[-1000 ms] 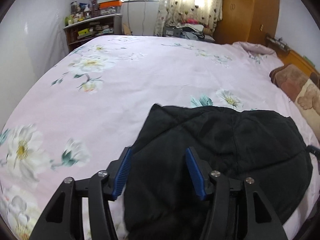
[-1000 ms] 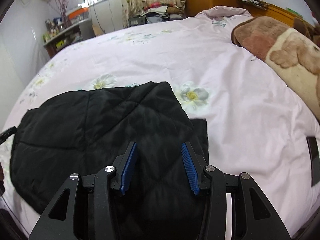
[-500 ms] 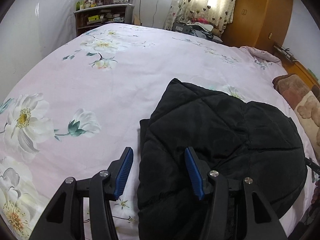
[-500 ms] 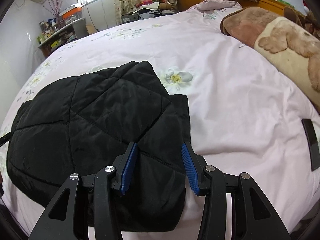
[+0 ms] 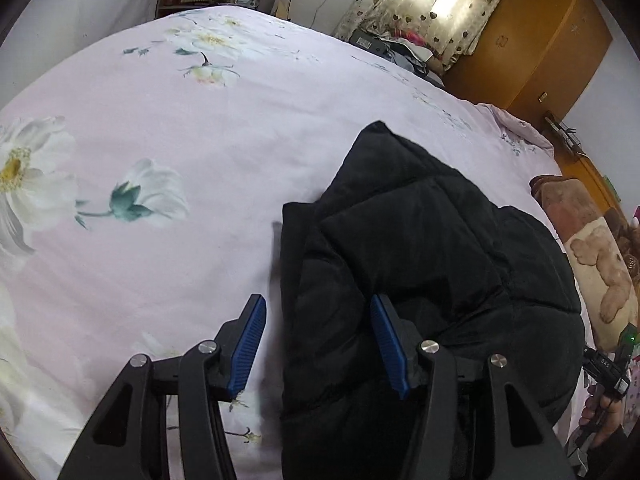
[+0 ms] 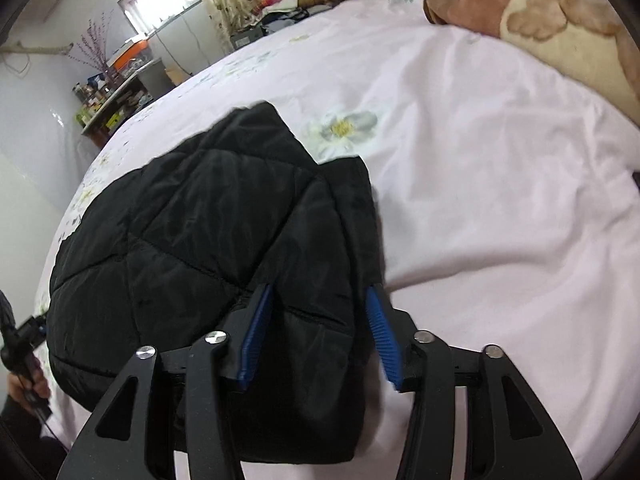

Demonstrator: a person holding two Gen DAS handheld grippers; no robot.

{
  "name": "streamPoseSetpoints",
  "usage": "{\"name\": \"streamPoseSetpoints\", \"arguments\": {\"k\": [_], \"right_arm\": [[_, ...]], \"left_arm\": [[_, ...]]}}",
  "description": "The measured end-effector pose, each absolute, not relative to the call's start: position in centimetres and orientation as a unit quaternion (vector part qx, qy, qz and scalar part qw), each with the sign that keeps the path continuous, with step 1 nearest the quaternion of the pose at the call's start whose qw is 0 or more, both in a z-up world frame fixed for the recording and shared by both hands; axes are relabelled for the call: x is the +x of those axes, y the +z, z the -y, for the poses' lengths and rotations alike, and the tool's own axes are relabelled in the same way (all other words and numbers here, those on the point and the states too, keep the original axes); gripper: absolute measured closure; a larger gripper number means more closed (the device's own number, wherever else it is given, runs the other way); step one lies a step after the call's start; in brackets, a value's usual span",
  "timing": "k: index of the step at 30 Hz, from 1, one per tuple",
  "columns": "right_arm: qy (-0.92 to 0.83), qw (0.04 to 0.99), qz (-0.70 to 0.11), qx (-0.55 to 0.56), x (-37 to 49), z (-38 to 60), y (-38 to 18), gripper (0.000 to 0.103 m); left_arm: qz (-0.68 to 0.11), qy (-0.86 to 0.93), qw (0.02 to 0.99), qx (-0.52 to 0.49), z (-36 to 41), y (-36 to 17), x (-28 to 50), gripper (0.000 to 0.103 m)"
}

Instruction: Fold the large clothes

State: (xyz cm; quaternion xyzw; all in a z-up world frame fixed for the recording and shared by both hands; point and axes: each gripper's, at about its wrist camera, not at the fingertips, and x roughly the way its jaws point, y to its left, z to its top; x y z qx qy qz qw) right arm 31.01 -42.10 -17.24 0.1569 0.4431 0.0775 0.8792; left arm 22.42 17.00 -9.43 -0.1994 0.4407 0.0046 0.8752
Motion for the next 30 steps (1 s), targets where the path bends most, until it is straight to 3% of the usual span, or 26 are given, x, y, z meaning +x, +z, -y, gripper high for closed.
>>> {"name": "streamPoseSetpoints", "arguments": {"k": [2,4,7,25,26,28,30], "right_arm": [[0.086,0.874,-0.449,0.166,31.3,42.6,-17.9,0.044],[0.097,0.865,-0.461,0.173,31.9,43.2,-18.9,0.037],[0.108,0.857,-0.472,0.177,32.9,43.2,-19.9,0.036],[0.177,0.834,-0.478,0.210,35.5,43.2,-21.8,0.035],[0.182,0.832,-0.479,0.213,35.5,43.1,-21.9,0.037],[0.191,0.831,-0.477,0.214,35.2,42.8,-21.6,0.050],[0.192,0.836,-0.473,0.199,34.6,42.4,-21.0,0.055]], "left_arm": [[-0.446,0.010,0.872,-0.203,-17.1,-10.2,22.8,0.032],[-0.457,0.007,0.865,-0.208,-16.9,-11.1,23.4,0.029],[-0.464,0.003,0.863,-0.200,-16.2,-11.8,24.3,0.026],[-0.466,-0.065,0.848,-0.244,-16.6,-13.1,25.6,0.021],[-0.465,-0.065,0.848,-0.245,-16.5,-13.1,25.6,0.021],[-0.463,-0.065,0.849,-0.247,-16.4,-13.0,25.3,0.022],[-0.461,-0.069,0.849,-0.250,-16.4,-13.1,25.1,0.022]]}}
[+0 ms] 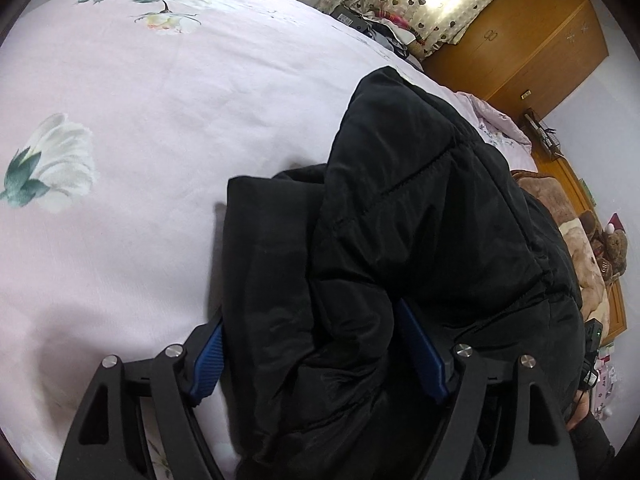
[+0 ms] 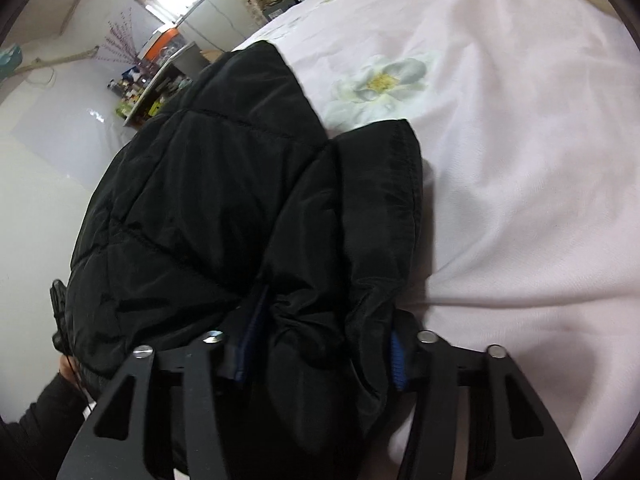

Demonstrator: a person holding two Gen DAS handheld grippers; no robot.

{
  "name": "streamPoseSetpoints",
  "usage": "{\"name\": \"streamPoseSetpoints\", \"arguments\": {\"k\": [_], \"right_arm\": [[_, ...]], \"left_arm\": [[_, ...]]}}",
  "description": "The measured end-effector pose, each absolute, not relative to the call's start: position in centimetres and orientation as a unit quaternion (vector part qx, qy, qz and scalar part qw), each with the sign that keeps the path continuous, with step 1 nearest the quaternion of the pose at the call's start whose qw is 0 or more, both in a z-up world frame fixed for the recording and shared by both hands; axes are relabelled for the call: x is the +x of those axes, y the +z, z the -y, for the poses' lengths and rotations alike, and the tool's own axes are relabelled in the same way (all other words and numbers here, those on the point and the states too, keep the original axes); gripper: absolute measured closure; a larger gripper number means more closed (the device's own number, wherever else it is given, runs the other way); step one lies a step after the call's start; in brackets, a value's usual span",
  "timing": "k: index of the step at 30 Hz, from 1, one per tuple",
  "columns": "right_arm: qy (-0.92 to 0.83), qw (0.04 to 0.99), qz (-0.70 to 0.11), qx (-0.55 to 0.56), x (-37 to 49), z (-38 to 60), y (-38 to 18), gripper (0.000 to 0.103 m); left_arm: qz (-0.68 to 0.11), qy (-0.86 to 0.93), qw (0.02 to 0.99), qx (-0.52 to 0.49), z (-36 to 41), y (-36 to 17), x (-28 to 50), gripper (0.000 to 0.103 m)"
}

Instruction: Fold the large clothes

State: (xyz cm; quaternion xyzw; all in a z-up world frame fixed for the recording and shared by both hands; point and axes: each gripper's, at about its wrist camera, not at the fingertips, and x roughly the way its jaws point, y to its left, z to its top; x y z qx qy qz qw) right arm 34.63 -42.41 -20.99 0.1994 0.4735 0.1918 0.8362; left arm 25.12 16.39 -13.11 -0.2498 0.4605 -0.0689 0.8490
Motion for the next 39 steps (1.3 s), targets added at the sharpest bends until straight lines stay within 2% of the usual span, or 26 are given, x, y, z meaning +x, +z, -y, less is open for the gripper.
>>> {"name": "streamPoseSetpoints", "arguments": {"k": [7,9,11,14,17,24,30,39], "right_arm": [[0.185,0.837,-0.479,0.188,36.6,41.3,-21.4,0.055],[0.179,0.837,-0.481,0.187,36.8,41.0,-21.3,0.057],[0.176,0.839,-0.480,0.184,36.3,40.8,-20.8,0.065],[0.163,0.846,-0.479,0.168,35.7,40.4,-19.4,0.074],[0.155,0.855,-0.469,0.159,34.2,40.4,-17.3,0.079],[0.169,0.870,-0.438,0.149,29.6,41.0,-12.5,0.082],[0.184,0.876,-0.419,0.156,26.0,41.7,-10.3,0.082],[0.198,0.875,-0.414,0.153,27.0,39.1,-8.8,0.082]], "left_arm": [[-0.458,-0.073,0.849,-0.251,-15.9,-13.6,26.3,0.022],[-0.457,-0.070,0.854,-0.239,-15.2,-13.2,26.5,0.029],[-0.456,-0.065,0.859,-0.223,-14.6,-12.5,26.2,0.046],[-0.460,-0.046,0.866,-0.192,-13.8,-10.7,25.5,0.065],[-0.451,-0.035,0.876,-0.169,-13.3,-8.3,24.3,0.070],[-0.406,-0.046,0.897,-0.167,-12.8,-2.6,19.1,0.073],[-0.391,-0.052,0.902,-0.175,-13.7,-0.4,15.5,0.073],[-0.382,-0.043,0.906,-0.177,-14.8,1.2,16.6,0.073]]}}
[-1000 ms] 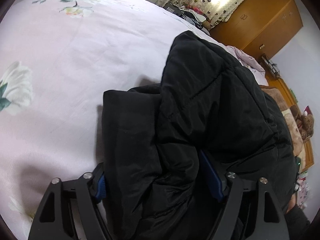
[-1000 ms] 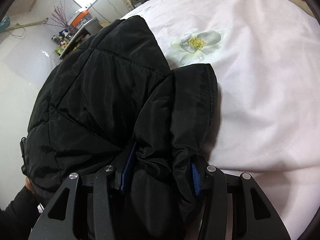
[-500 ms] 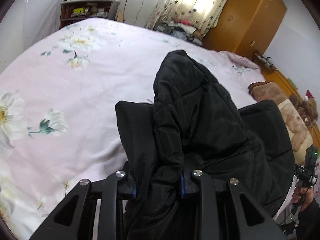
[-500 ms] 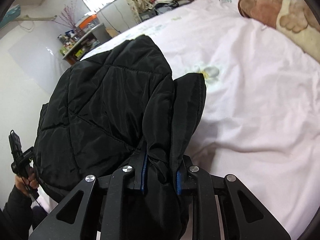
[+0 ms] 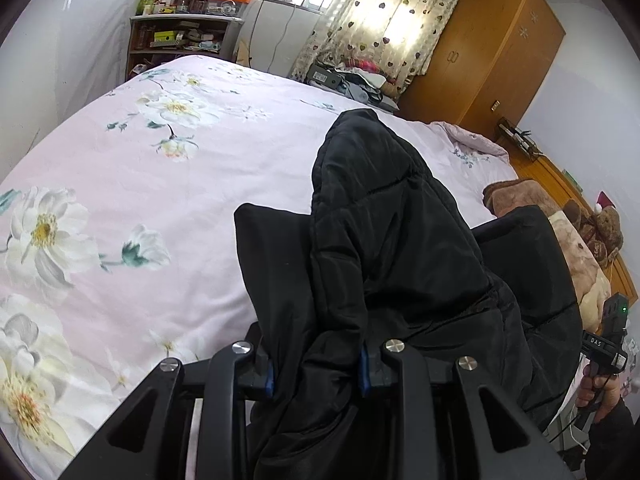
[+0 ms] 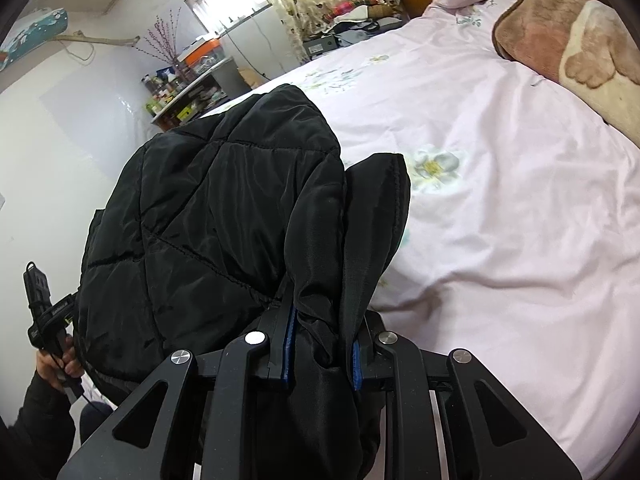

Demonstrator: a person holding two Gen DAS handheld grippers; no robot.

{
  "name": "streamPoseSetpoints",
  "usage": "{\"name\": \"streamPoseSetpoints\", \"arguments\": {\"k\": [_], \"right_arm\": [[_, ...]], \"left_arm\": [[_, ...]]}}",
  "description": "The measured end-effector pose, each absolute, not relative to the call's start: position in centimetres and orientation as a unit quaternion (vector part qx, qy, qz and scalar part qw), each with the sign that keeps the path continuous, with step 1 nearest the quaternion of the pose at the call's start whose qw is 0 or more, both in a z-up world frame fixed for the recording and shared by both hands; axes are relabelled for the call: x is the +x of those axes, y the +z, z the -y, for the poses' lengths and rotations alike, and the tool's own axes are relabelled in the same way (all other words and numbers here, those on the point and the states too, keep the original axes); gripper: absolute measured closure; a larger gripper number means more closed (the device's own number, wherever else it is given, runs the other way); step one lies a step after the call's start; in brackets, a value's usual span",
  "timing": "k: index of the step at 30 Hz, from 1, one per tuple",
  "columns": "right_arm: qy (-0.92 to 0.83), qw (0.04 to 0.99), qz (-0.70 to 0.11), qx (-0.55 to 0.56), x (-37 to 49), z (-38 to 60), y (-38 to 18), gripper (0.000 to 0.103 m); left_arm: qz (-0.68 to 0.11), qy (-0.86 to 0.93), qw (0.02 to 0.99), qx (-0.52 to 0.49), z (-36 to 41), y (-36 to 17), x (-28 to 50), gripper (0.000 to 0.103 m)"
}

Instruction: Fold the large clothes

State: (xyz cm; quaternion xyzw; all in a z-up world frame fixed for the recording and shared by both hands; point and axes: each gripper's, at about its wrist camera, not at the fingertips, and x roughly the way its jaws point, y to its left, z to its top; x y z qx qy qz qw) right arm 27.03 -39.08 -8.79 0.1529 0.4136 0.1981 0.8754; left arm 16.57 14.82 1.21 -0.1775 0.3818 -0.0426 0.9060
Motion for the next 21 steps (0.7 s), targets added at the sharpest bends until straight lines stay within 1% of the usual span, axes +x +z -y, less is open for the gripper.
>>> {"name": "streamPoseSetpoints", "arguments": {"k": [4,12,17,21], "right_arm": [[0.203,0.874,-0.415,0.153,29.3,37.7,-8.7,0.082],[0.211,0.874,-0.414,0.143,37.1,34.0,-8.4,0.082],[0.207,0.873,-0.417,0.145,42.0,32.6,-9.6,0.082],[0.204,0.871,-0.423,0.142,45.2,31.5,-11.0,0.082]], "left_arm": [[-0.378,-0.038,0.909,-0.172,-15.8,1.9,19.3,0.073],[-0.366,-0.024,0.916,-0.164,-18.5,2.3,26.5,0.073],[-0.362,-0.018,0.918,-0.162,-20.5,1.2,30.8,0.073],[-0.366,-0.016,0.916,-0.164,-21.8,-0.9,33.8,0.073]]}}
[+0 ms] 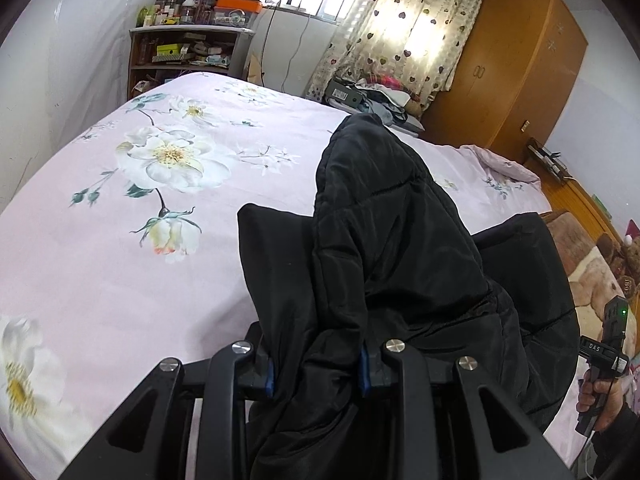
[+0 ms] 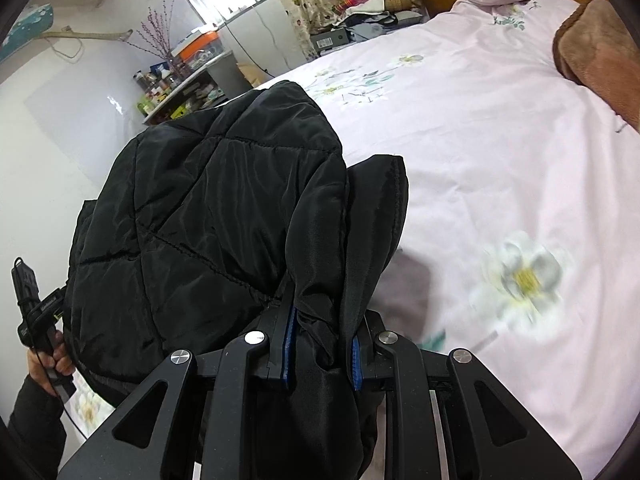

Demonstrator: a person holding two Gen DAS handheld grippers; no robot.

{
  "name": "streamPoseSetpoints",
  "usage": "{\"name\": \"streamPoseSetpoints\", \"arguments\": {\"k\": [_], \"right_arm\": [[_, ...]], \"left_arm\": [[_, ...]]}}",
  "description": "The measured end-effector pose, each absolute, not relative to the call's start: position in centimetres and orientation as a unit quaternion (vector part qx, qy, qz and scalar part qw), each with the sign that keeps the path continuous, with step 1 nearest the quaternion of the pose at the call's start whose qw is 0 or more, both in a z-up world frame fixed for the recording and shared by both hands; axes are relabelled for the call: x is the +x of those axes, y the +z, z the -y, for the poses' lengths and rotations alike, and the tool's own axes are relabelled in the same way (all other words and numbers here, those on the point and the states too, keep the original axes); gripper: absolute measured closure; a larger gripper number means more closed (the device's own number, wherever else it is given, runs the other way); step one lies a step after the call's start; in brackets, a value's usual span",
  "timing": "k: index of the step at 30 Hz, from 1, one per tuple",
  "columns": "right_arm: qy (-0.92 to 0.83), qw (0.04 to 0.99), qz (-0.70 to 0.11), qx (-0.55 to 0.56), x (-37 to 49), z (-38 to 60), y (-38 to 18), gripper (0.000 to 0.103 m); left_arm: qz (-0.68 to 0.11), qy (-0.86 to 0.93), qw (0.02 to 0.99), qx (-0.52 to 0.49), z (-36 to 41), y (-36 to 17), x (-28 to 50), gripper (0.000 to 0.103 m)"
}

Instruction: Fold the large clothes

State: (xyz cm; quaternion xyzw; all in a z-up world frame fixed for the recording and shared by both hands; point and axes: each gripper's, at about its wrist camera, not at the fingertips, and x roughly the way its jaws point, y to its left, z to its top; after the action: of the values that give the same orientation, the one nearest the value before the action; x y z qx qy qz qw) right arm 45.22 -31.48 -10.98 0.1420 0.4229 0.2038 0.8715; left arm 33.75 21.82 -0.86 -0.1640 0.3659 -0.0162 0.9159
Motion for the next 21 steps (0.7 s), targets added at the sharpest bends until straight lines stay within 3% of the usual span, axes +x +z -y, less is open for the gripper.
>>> {"name": "streamPoseSetpoints", "arguments": {"k": [5,9,10,13,21], "right_arm": [[0.186,0.864,-0.447,0.141,48.1,30.7,-14.6,0.079],[0.167,0.849,-0.477,0.154,49.3,31.4,-17.6,0.061],[0.166,0.851,-0.475,0.154,49.2,31.5,-17.4,0.057],[0.161,0.858,-0.466,0.142,48.2,32.1,-16.1,0.052],[0.106,0.904,-0.392,0.136,46.9,33.0,-10.9,0.052]], "left_arm": [[-0.392,0.013,0.903,-0.174,-23.5,-5.8,35.8,0.068],[-0.404,0.032,0.890,-0.210,-25.0,-9.3,35.1,0.059],[-0.400,0.035,0.890,-0.216,-25.3,-9.2,34.5,0.053],[-0.387,0.033,0.893,-0.226,-26.1,-8.1,32.5,0.053],[-0.314,0.020,0.921,-0.228,-25.6,-2.3,31.9,0.055]]}}
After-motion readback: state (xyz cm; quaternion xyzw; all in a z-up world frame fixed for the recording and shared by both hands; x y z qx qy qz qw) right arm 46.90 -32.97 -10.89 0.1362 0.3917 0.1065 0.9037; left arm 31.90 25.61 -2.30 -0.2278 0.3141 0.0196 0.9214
